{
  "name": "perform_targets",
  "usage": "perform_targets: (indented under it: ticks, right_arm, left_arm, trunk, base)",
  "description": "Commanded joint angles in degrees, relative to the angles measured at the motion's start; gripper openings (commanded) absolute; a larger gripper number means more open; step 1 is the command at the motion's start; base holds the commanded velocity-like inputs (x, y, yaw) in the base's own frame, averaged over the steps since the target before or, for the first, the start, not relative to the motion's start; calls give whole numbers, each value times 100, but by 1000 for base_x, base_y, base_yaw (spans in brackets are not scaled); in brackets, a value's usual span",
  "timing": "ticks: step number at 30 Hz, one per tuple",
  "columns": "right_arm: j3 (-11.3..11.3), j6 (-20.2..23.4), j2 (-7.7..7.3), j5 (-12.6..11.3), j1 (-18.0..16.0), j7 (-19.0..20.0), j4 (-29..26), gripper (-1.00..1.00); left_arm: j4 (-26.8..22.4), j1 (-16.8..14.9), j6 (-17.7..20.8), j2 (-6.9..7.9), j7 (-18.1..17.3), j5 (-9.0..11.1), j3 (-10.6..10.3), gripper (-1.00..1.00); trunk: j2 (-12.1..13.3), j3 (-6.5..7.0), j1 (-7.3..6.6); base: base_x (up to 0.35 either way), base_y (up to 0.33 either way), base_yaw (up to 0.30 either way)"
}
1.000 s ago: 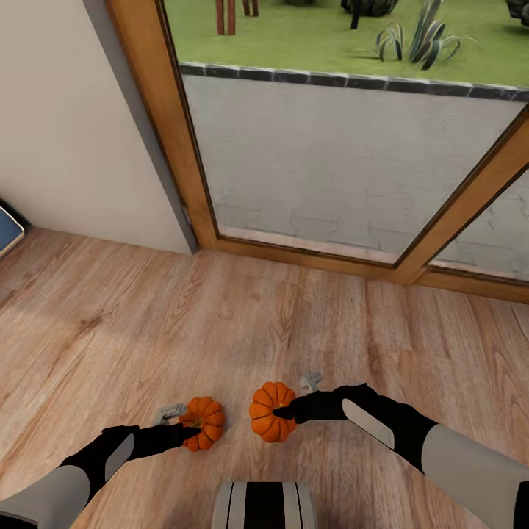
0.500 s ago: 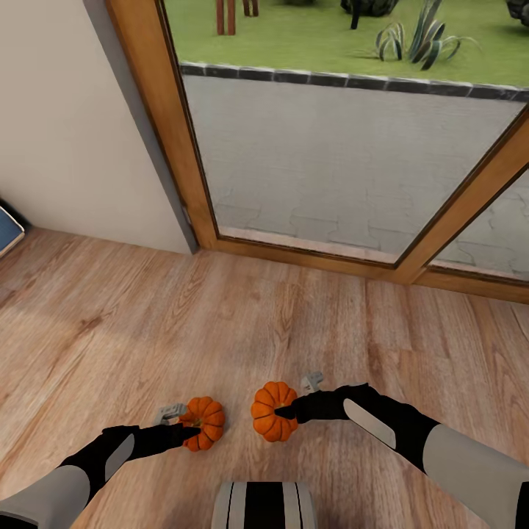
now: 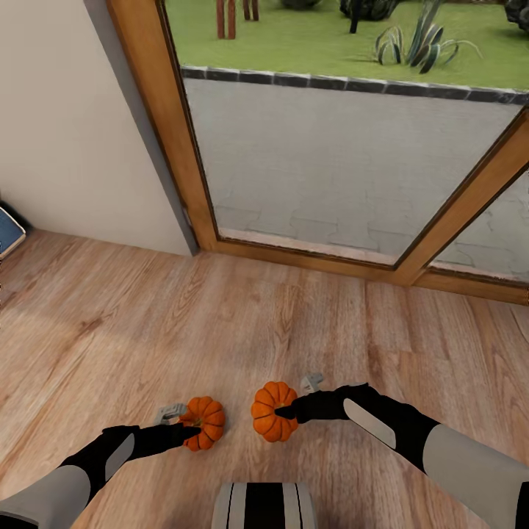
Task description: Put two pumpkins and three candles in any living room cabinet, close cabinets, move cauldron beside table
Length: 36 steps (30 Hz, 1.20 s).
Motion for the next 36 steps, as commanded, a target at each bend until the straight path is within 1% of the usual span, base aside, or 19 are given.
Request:
perform_targets:
  ticks: [1, 7, 11, 14, 36]
  right_arm:
    - [20, 12, -5, -29, -6, -4, -4, -100]
    - [20, 14, -5, -35, -6, -4, -4, -100]
    - [21, 14, -5, -37, -6, -4, -4, -100]
    - [23, 14, -5, -38, -6, -4, -4, -100]
    - [25, 14, -5, -46, -6, -4, 1, -100]
  left_arm:
    - [-6, 0, 48, 4, -1, 43, -29, -100]
    - [-14, 0, 48, -9, -7, 43, -29, -100]
    - [-15, 0, 48, -88, -7, 43, -29, -100]
    - [-13, 0, 56, -178, 17, 30, -29, -100]
    - [-6, 0, 57, -189, 89, 18, -14, -100]
  trunk:
    - [0, 19, -3]
    - [8, 152, -19]
    - [13, 240, -29]
    - [17, 307, -37]
    - [47, 794, -93]
  base:
    - [0, 0, 0]
    - [0, 0, 0]
    - [0, 0, 0]
    - [0, 0, 0]
    - [0, 0, 0]
